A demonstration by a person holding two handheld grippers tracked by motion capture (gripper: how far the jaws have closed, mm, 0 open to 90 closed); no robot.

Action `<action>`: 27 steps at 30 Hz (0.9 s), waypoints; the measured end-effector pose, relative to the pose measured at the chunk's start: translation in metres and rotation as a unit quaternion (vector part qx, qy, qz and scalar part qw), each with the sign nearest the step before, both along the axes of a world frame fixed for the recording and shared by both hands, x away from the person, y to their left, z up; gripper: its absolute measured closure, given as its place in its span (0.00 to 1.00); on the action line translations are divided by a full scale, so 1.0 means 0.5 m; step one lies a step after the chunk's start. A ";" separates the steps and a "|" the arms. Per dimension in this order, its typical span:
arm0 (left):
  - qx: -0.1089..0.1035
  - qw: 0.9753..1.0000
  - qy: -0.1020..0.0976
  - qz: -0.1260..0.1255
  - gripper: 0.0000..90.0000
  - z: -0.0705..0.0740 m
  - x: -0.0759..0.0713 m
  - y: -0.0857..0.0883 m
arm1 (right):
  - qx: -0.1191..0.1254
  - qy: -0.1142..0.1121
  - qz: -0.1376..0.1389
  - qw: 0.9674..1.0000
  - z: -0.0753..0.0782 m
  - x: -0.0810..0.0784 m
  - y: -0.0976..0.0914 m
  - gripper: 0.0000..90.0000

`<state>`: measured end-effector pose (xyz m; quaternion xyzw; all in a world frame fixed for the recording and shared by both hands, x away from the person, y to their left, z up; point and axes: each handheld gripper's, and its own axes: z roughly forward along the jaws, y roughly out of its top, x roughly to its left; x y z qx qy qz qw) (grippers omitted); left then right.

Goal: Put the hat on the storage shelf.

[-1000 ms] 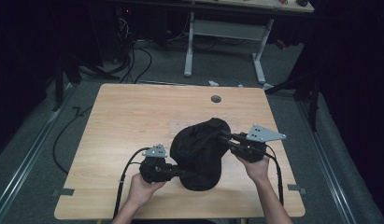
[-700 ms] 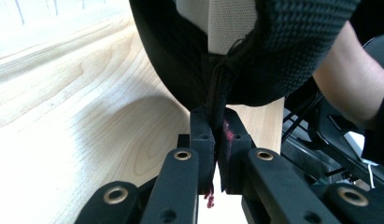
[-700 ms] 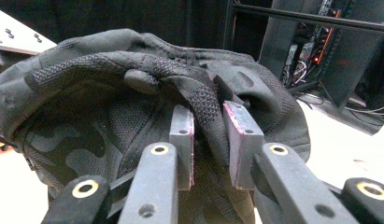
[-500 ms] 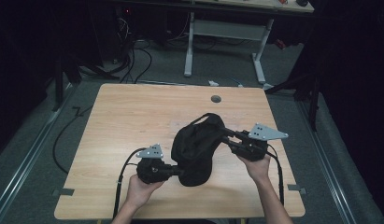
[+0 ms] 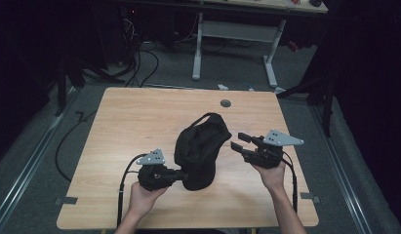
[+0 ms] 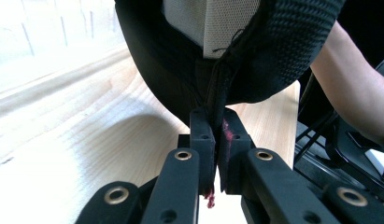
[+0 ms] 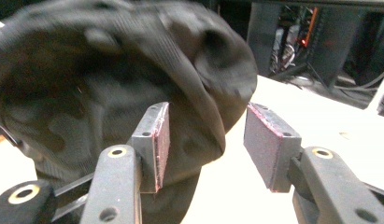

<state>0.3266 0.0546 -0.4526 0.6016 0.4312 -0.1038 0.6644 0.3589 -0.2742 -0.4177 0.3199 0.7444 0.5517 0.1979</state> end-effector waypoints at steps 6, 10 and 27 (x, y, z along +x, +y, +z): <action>-0.003 1.000 -0.011 0.019 0.96 0.010 0.003 0.011 | -0.028 0.021 -0.021 0.999 -0.022 -0.001 -0.008 0.54; -0.008 0.999 -0.015 0.030 0.96 0.016 0.006 0.018 | -0.039 0.042 -0.032 0.998 -0.041 0.000 -0.015 0.53; -0.013 0.997 -0.032 0.067 0.96 0.035 0.023 0.040 | -0.122 0.149 -0.099 0.976 -0.180 0.003 -0.052 0.49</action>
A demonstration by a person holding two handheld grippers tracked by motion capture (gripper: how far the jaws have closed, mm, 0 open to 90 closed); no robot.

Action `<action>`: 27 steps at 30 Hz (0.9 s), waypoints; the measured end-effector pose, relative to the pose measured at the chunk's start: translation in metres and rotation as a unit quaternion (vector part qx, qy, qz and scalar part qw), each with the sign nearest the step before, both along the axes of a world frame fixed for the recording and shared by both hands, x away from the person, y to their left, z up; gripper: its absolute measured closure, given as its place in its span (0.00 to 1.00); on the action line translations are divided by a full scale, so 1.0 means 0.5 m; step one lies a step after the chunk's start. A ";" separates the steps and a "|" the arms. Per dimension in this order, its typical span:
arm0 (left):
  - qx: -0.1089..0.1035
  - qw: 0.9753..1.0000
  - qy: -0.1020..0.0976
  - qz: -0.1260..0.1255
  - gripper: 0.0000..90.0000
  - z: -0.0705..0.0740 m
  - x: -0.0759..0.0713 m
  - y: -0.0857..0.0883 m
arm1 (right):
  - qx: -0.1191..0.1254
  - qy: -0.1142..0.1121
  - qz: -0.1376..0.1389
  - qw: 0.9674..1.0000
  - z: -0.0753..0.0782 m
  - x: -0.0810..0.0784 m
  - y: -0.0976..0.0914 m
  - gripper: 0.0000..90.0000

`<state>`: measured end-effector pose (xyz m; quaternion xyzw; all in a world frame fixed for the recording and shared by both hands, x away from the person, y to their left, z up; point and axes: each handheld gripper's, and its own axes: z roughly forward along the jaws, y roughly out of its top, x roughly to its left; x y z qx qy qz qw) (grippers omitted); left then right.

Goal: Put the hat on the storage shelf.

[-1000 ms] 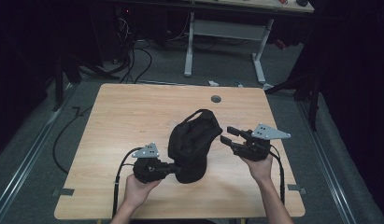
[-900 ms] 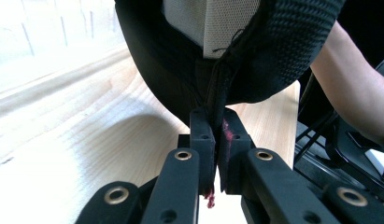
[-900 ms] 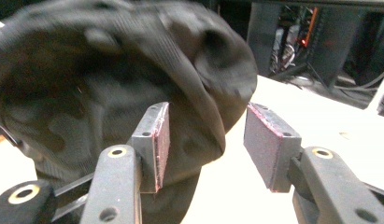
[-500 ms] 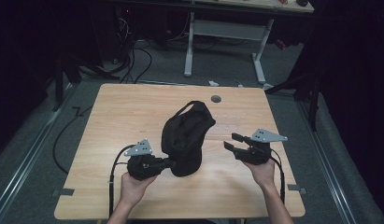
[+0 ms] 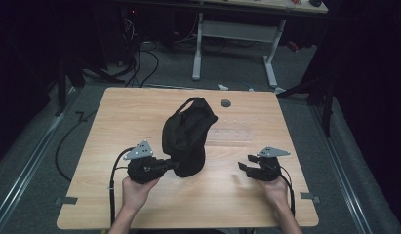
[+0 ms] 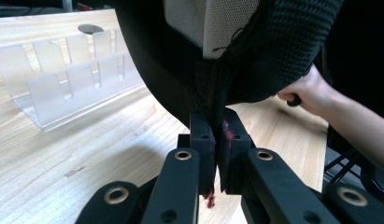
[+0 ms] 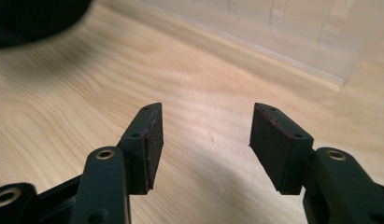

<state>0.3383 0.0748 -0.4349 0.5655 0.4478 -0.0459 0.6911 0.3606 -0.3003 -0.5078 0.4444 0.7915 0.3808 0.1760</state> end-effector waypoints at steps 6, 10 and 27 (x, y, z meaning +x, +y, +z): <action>-0.008 1.000 -0.003 0.009 0.96 0.007 0.008 0.008 | -0.025 0.013 -0.021 0.999 -0.033 -0.001 -0.008 0.49; -0.004 1.000 -0.009 0.022 0.96 0.016 0.016 0.013 | -0.037 0.003 -0.037 0.999 -0.045 -0.006 -0.009 0.48; 0.016 0.995 -0.052 0.080 0.96 0.061 0.066 0.026 | -0.048 0.004 -0.058 0.997 -0.046 -0.007 -0.007 0.39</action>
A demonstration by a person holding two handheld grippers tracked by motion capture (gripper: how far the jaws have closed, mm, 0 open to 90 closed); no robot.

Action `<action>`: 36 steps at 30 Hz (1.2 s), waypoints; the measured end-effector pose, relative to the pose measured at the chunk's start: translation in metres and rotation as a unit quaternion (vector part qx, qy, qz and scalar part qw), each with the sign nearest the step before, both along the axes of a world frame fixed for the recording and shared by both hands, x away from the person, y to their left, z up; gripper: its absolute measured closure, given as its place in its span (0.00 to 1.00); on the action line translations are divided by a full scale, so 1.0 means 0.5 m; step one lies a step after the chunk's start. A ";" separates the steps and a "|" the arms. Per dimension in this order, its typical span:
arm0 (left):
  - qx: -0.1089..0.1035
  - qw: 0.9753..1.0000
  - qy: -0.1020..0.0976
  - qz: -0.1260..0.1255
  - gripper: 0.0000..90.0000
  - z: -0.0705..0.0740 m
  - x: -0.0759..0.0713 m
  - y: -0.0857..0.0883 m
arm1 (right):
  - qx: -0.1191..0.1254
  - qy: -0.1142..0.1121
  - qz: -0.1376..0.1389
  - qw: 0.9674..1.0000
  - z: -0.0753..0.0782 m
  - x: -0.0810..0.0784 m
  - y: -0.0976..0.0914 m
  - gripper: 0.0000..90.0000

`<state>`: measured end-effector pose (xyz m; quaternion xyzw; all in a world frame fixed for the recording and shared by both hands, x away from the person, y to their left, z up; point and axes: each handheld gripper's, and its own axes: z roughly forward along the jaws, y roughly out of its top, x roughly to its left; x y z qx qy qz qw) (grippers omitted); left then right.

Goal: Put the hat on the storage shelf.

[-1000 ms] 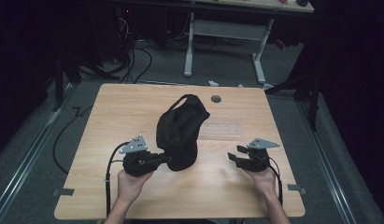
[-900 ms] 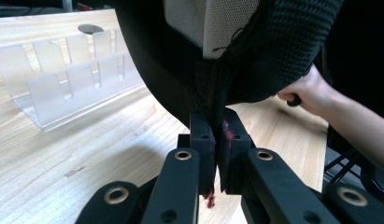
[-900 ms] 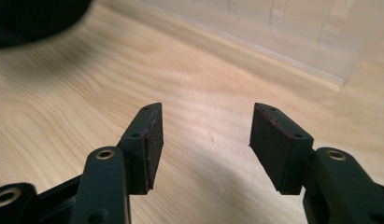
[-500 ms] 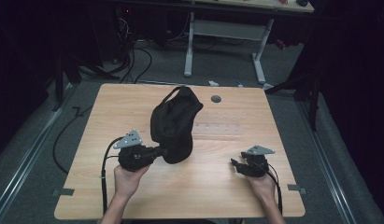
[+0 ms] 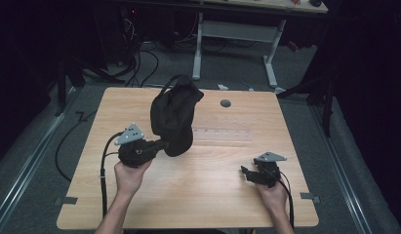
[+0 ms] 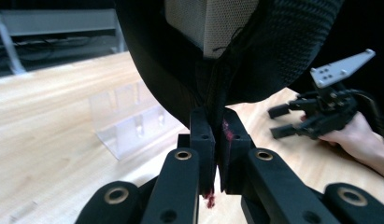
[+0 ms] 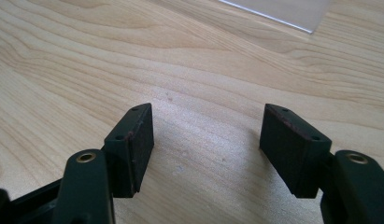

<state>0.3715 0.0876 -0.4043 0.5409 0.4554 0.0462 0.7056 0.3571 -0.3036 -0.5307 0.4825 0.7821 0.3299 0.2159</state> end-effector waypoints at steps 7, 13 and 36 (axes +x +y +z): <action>0.021 0.999 -0.015 0.027 0.96 0.004 0.041 -0.018 | -0.001 0.000 0.001 1.000 0.000 0.000 0.000 0.39; 0.076 0.997 -0.027 0.015 0.96 -0.002 0.066 -0.020 | -0.001 0.000 0.001 1.000 0.000 0.000 0.000 0.39; 0.057 0.995 -0.018 0.078 0.96 -0.027 0.138 -0.061 | -0.001 0.000 0.000 1.000 0.000 0.000 0.000 0.39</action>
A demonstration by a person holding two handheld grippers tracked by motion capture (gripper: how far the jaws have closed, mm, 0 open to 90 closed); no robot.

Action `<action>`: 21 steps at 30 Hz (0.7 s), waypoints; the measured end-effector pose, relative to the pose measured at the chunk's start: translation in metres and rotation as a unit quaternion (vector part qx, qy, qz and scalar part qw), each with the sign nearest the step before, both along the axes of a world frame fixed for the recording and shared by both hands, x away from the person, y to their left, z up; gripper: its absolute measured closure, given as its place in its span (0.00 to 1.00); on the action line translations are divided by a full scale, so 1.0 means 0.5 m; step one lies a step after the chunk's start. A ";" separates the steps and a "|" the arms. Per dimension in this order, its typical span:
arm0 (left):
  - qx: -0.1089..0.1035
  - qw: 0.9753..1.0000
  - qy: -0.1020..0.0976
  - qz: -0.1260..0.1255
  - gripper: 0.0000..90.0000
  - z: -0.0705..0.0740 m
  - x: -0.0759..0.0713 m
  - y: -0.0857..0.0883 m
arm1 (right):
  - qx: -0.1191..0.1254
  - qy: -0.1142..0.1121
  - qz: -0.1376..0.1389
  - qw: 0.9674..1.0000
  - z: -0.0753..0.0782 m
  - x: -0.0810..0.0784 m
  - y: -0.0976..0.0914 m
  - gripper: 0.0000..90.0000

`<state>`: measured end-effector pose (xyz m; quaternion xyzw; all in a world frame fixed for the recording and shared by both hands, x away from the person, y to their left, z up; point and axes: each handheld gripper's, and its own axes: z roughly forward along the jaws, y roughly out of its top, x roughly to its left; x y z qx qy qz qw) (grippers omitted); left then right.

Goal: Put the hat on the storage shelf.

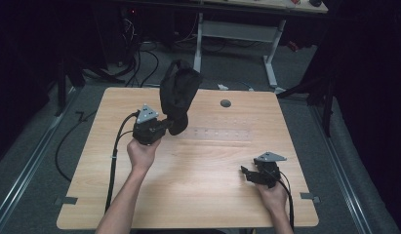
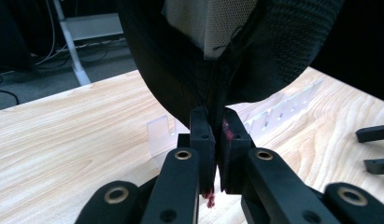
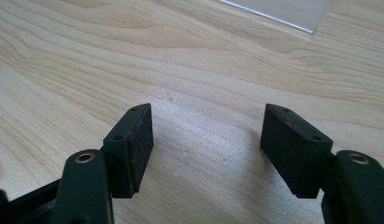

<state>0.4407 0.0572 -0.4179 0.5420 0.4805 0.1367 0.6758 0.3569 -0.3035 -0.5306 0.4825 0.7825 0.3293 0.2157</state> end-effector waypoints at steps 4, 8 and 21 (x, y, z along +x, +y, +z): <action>0.001 1.000 0.000 0.002 0.96 -0.005 0.003 -0.004 | 0.000 0.000 0.000 1.000 0.000 0.000 0.000 0.39; 0.001 1.000 0.001 0.003 0.96 -0.010 0.004 -0.007 | 0.000 0.000 0.000 1.000 0.000 0.000 0.000 0.39; 0.008 1.000 0.024 0.001 0.95 -0.056 0.003 -0.018 | 0.000 -0.001 0.000 1.000 0.000 0.000 0.000 0.39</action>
